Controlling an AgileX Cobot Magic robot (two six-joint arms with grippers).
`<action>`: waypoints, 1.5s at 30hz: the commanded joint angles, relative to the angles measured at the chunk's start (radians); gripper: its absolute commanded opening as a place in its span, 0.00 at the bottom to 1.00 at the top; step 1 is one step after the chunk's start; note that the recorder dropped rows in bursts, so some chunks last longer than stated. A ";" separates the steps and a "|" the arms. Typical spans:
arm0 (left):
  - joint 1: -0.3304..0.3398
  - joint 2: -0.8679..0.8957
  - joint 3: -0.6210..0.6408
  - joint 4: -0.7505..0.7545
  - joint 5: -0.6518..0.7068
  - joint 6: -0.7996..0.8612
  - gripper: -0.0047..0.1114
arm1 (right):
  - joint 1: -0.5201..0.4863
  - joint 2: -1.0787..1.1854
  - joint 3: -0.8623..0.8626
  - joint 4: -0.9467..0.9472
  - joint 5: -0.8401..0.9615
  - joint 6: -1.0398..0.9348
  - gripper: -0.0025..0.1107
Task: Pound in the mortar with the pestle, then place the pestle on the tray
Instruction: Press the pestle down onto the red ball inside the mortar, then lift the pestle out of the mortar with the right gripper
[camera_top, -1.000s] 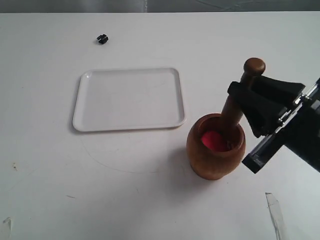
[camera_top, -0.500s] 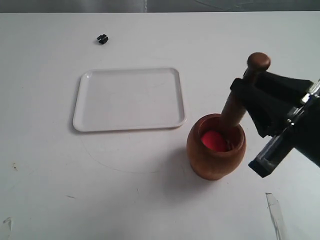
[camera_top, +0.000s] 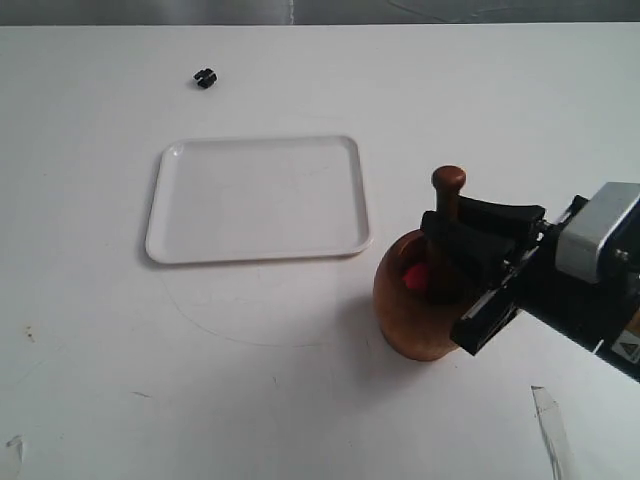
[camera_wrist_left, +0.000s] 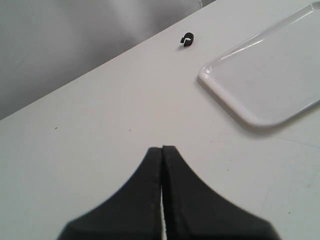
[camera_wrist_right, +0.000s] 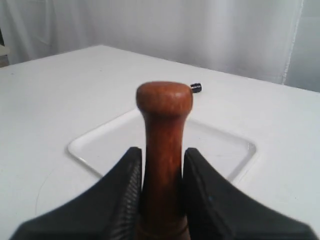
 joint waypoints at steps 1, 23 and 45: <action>-0.008 -0.001 0.001 -0.007 -0.003 -0.008 0.04 | 0.001 0.091 0.000 0.009 0.024 -0.055 0.02; -0.008 -0.001 0.001 -0.007 -0.003 -0.008 0.04 | 0.001 0.080 -0.032 -0.039 0.024 0.039 0.02; -0.008 -0.001 0.001 -0.007 -0.003 -0.008 0.04 | 0.001 -0.319 -0.544 -0.380 0.530 0.438 0.02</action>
